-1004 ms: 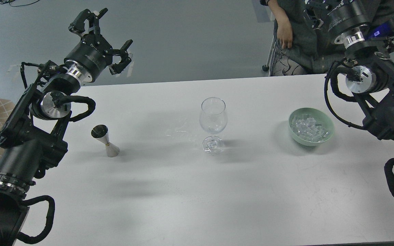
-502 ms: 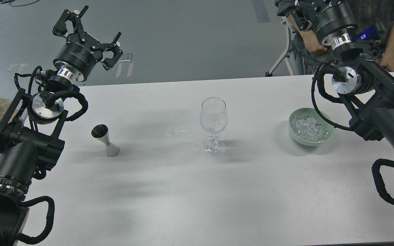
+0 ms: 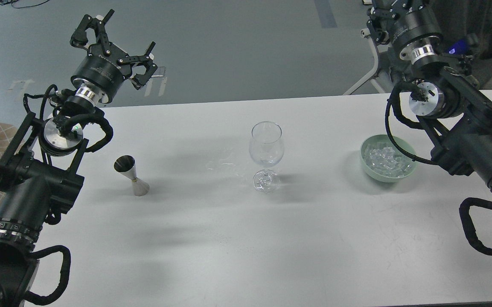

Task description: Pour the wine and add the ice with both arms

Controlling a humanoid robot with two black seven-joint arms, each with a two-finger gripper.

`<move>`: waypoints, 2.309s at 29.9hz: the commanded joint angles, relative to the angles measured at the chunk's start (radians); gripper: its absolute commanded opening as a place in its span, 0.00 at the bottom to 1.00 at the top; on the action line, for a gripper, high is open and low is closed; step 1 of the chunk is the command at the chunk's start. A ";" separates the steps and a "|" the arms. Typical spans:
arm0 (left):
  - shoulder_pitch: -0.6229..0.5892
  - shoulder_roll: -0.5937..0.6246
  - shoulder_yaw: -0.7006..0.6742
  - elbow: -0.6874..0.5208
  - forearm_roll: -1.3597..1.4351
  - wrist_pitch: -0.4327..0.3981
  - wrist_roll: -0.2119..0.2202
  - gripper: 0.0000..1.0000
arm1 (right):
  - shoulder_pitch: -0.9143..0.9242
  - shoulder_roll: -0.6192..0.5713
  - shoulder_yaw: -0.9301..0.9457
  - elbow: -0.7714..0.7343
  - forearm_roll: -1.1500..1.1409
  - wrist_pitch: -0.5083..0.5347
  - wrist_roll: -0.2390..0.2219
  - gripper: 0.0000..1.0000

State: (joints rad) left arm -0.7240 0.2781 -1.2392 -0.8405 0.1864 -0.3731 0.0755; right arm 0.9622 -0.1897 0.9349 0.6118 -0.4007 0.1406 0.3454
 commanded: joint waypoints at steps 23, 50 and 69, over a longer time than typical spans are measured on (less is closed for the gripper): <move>0.006 0.007 0.053 -0.034 0.240 -0.019 -0.181 0.98 | -0.014 -0.051 0.001 0.025 -0.001 0.181 -0.194 1.00; 0.028 0.000 0.032 -0.045 0.237 -0.095 -0.148 0.99 | -0.036 -0.088 -0.004 0.051 -0.006 0.223 -0.146 1.00; 0.025 0.000 0.027 -0.046 0.217 -0.109 -0.102 0.99 | -0.036 -0.094 -0.002 0.055 -0.006 0.212 -0.146 1.00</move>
State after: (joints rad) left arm -0.6978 0.2777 -1.2110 -0.8868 0.4035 -0.4851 -0.0074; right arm 0.9269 -0.2853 0.9318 0.6673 -0.4065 0.3528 0.1993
